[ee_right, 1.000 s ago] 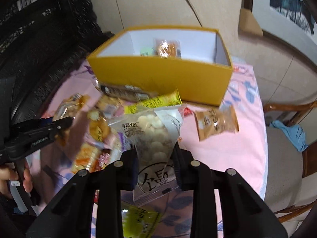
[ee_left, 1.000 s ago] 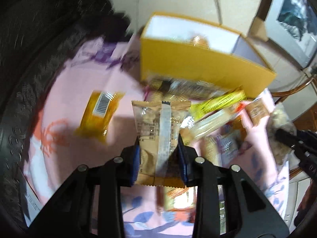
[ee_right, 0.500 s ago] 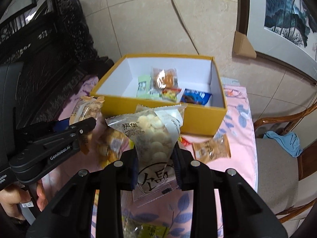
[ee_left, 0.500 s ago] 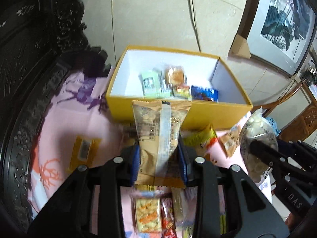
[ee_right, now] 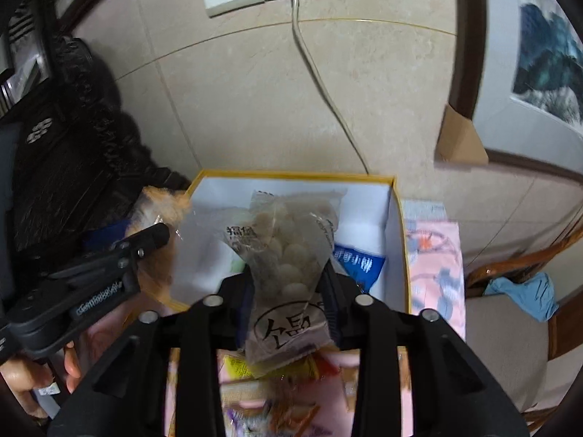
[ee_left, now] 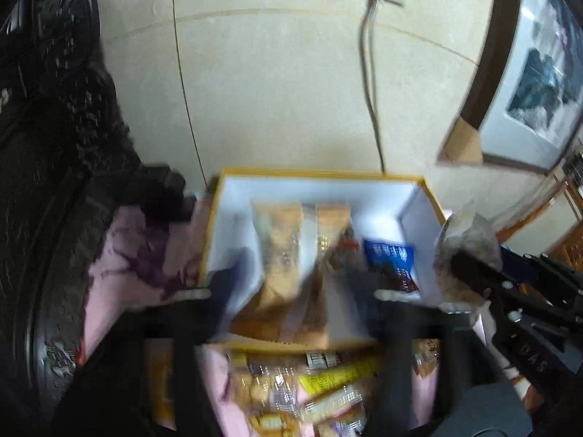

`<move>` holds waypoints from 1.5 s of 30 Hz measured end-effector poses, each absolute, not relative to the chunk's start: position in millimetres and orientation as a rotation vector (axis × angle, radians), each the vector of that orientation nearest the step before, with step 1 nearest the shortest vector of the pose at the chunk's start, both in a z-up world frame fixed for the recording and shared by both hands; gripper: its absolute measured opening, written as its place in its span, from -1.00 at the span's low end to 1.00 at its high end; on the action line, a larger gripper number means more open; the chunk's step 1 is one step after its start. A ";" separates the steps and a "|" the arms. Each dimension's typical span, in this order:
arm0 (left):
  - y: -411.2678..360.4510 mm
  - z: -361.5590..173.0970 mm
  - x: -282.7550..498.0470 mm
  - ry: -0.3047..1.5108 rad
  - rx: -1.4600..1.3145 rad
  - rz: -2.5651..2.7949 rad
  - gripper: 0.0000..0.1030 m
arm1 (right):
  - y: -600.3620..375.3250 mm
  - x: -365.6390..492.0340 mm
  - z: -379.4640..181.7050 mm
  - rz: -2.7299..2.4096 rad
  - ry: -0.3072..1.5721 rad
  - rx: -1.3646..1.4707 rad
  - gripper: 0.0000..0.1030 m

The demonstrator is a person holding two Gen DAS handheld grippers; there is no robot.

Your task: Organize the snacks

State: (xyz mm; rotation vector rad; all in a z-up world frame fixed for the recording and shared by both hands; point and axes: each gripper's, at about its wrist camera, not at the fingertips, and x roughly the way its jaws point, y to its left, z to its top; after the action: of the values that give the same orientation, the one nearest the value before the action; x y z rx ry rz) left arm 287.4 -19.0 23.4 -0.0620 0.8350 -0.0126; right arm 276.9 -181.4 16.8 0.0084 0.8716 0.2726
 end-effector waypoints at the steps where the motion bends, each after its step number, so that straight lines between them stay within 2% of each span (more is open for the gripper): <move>1: -16.0 31.0 291.5 0.795 -0.060 0.005 0.94 | -178.8 285.4 18.2 0.248 0.876 -0.015 0.04; 2: -14.3 37.1 293.2 0.769 -0.056 0.016 0.94 | -176.3 292.9 20.6 0.208 0.867 -0.048 0.17; 4: -10.2 46.7 296.2 0.745 -0.051 0.024 0.93 | -175.5 296.5 25.0 0.189 0.836 -0.065 0.23; 11: 3.5 46.3 283.1 0.762 -0.109 0.030 0.93 | -175.4 286.9 22.7 0.220 0.851 -0.059 0.24; 17: 1.9 26.7 235.4 0.791 -0.090 0.013 0.93 | -179.0 232.7 10.2 0.267 0.885 -0.113 0.24; 21: 3.9 -7.6 186.5 0.857 -0.110 0.007 0.93 | -196.1 179.1 -27.7 0.311 1.001 -0.105 0.24; 28: -2.9 -106.6 94.1 1.069 -0.088 -0.004 0.93 | -212.4 96.3 -108.2 0.387 1.148 -0.099 0.24; 33: -13.7 -138.9 74.7 1.129 -0.013 -0.014 0.93 | -205.9 99.3 -121.5 0.381 1.087 -0.081 0.24; 45: -21.3 -155.4 74.4 1.155 0.002 -0.053 0.93 | -179.3 147.9 -157.3 0.390 1.127 -0.182 0.19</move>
State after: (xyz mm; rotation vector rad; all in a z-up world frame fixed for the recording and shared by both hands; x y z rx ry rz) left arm 74.4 -21.3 -155.4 0.0016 1.1554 -0.0528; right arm 147.9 -179.3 -157.3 -0.1820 1.1269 0.3897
